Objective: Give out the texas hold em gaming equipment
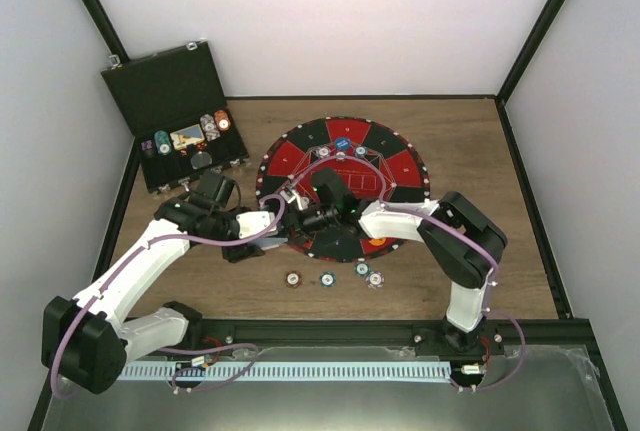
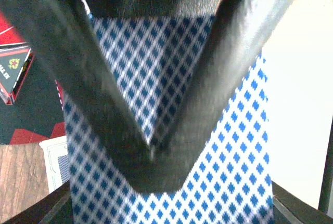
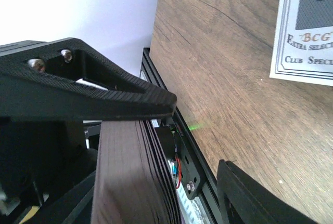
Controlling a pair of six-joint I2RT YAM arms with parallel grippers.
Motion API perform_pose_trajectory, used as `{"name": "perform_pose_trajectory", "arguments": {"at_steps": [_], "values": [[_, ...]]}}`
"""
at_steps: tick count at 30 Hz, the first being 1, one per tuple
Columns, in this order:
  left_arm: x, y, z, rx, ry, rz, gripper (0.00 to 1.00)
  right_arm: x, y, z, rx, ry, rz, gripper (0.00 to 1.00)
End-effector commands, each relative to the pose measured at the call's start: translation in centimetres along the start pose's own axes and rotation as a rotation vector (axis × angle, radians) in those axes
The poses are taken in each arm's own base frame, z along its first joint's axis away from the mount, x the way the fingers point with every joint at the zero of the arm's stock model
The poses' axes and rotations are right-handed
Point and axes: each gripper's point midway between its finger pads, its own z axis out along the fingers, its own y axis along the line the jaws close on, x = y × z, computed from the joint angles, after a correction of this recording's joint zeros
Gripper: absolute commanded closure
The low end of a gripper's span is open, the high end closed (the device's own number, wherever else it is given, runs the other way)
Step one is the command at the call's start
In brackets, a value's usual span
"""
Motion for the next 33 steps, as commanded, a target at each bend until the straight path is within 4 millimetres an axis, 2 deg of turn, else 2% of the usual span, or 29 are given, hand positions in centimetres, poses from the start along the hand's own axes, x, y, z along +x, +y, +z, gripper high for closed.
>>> {"name": "perform_pose_trajectory", "arguments": {"at_steps": [1, 5, 9, 16, 19, 27, 33], "values": [[-1.5, 0.3, -1.0, -0.016, -0.056, 0.037, 0.87, 0.3, -2.8, -1.8, 0.068, -0.044, 0.058, 0.49], [-1.6, 0.3, -1.1, -0.017, -0.057, 0.038, 0.87, 0.5, -2.9, -2.6, 0.087, -0.056, 0.051, 0.51], [-1.7, 0.4, -1.1, -0.019, -0.06, 0.037, 0.87, 0.3, -1.7, -3.0, 0.077, -0.067, 0.027, 0.53], [-1.4, 0.6, -1.0, -0.028, -0.049, 0.031, 0.87, 0.1, 2.0, -4.4, 0.008, -0.087, -0.025, 0.53], [-1.3, 0.7, -0.8, -0.027, -0.048, 0.028, 0.87, 0.3, 2.8, -5.2, -0.012, -0.099, -0.032, 0.54], [-1.4, 0.8, -0.8, -0.028, -0.046, 0.022, 0.87, 1.1, 2.7, -6.1, -0.002, -0.107, -0.015, 0.57], [-1.4, 0.9, -0.7, -0.031, -0.043, 0.024, 0.87, 1.4, 2.3, -6.8, 0.017, -0.121, -0.008, 0.67]]}}
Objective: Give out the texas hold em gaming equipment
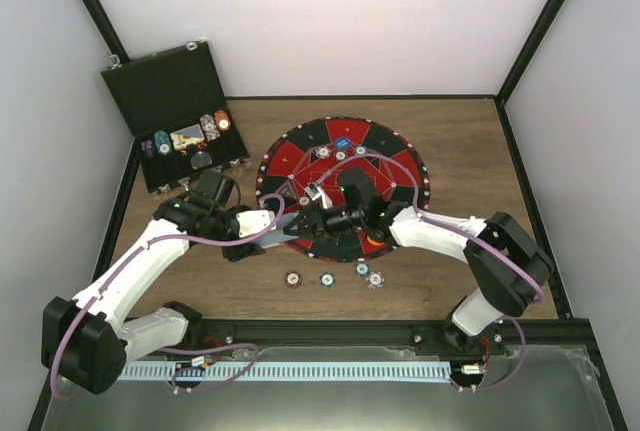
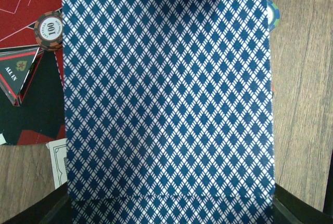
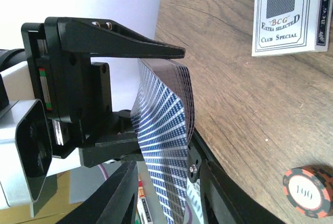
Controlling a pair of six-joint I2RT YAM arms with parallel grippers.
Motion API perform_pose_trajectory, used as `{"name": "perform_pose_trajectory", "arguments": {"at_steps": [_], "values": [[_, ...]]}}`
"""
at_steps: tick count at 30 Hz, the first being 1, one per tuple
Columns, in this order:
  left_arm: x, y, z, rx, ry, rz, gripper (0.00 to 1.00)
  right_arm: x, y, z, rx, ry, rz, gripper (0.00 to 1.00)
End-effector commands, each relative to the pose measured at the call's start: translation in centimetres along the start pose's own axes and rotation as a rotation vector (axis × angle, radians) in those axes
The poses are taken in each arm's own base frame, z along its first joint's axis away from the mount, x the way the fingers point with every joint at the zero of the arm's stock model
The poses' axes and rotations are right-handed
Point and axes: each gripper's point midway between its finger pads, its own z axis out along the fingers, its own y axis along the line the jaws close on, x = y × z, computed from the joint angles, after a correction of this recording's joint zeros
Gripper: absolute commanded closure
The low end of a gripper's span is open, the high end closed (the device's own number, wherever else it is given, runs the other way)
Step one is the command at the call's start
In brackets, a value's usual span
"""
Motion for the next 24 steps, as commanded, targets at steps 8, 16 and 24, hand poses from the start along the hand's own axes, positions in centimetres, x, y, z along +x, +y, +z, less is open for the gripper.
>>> {"name": "perform_pose_trajectory", "arguments": {"at_steps": [8, 16, 24], "values": [[-0.7, 0.9, -0.3, -0.026, -0.017, 0.014, 0.87, -1.2, 1.5, -1.7, -0.005, -0.045, -0.023, 0.99], [0.2, 1.0, 0.1, -0.03, 0.021, 0.007, 0.87, -3.2, 1.0, -5.6, 0.016, -0.117, -0.033, 0.99], [-0.3, 0.7, -0.7, -0.023, 0.006, -0.009, 0.86, -7.9, -1.8, -8.2, 0.077, -0.168, -0.049, 0.99]]}}
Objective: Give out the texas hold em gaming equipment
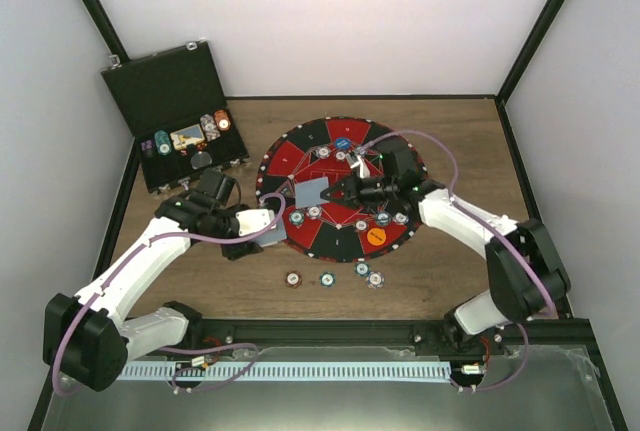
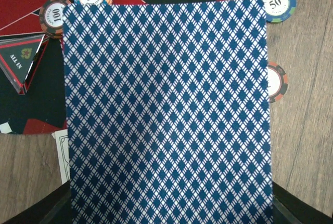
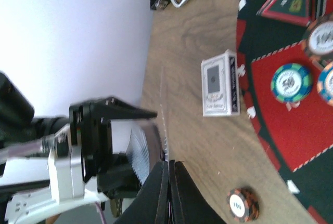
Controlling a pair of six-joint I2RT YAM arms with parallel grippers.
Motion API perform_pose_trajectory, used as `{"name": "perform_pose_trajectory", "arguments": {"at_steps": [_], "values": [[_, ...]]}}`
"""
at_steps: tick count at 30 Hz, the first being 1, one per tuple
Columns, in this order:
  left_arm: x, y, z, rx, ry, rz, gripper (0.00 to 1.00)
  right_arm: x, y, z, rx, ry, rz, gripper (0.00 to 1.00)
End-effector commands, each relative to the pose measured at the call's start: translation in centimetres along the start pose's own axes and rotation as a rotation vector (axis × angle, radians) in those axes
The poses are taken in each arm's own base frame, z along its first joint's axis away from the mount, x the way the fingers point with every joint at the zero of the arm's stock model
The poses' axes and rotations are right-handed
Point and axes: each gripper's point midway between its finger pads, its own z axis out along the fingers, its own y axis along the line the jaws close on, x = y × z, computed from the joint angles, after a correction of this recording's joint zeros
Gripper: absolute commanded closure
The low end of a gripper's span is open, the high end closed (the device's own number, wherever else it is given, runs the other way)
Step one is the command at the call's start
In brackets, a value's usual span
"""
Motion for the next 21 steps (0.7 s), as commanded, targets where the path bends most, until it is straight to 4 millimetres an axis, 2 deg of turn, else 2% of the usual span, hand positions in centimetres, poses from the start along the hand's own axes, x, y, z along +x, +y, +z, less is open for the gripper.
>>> {"name": "perform_pose_trajectory", "arguments": {"at_steps": [1, 8, 11, 16, 21], "values": [[-1.2, 0.0, -1.3, 0.001, -0.04, -0.005, 0.87, -2.8, -0.4, 1.1, 0.022, 0.029, -0.061, 0.99], [-2.1, -0.5, -3.2, 0.002, -0.066, -0.024, 0.86, -8.0, -4.4, 7.3, 0.054, 0.078, -0.035, 0.99], [-2.2, -0.5, -3.8, -0.003, -0.061, -0.028, 0.86, -9.3, -5.7, 10.4, 0.07, 0.107, -0.035, 0.99], [-2.3, -0.8, -4.5, -0.004, -0.065, -0.041, 0.86, -10.1, -7.1, 14.7, 0.089, 0.146, -0.033, 0.99], [-2.4, -1.0, -4.8, -0.006, -0.073, -0.046, 0.86, -9.9, -8.8, 16.5, 0.119, 0.169, -0.013, 0.97]]}}
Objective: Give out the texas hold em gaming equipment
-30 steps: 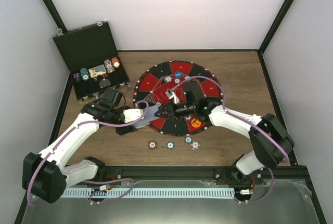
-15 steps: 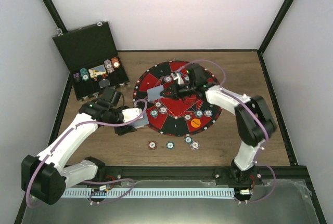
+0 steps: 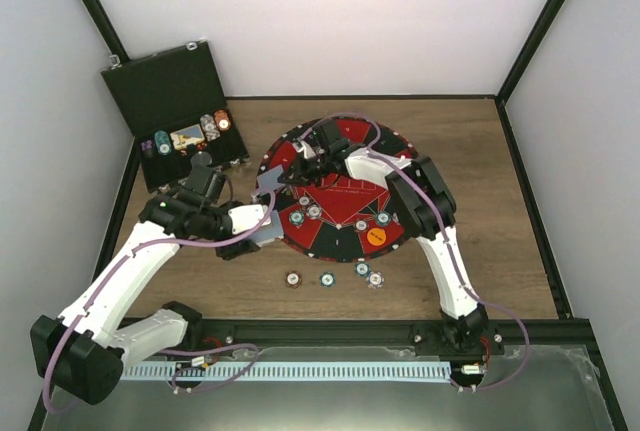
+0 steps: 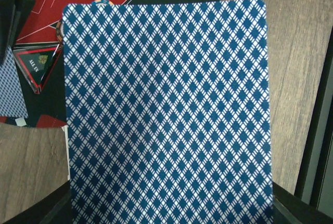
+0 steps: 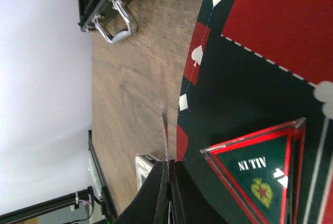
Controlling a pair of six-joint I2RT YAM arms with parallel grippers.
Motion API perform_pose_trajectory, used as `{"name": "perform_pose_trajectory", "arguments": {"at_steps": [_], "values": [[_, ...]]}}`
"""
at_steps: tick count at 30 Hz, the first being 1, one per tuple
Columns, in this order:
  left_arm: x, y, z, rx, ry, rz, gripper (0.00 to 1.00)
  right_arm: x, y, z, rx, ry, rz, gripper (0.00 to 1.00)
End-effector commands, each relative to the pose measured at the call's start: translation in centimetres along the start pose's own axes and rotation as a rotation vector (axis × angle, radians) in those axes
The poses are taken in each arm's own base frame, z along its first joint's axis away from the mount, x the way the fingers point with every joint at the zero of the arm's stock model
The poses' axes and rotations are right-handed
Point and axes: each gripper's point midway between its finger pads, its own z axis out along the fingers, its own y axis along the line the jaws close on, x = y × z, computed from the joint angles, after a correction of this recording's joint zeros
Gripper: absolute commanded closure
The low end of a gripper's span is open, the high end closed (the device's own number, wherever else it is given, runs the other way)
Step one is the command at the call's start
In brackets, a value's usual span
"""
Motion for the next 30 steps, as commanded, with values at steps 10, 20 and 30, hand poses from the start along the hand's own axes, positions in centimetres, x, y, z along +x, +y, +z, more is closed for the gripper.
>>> {"name": "perform_pose_trajectory", "arguments": {"at_steps": [10, 20, 30], "values": [[-0.7, 0.2, -0.4, -0.006, -0.036, -0.012, 0.86, -1.5, 0.8, -3.2, 0.152, -0.056, -0.082, 0.61], [-0.6, 0.9, 0.4, -0.019, -0.029, -0.015, 0.86, 1.5, 5.2, -8.9, 0.121, -0.152, -0.126, 0.33], [-0.6, 1.2, 1.2, -0.017, -0.036, -0.007, 0.86, 11.2, 11.0, -11.6, -0.18, -0.112, -0.105, 0.15]]}}
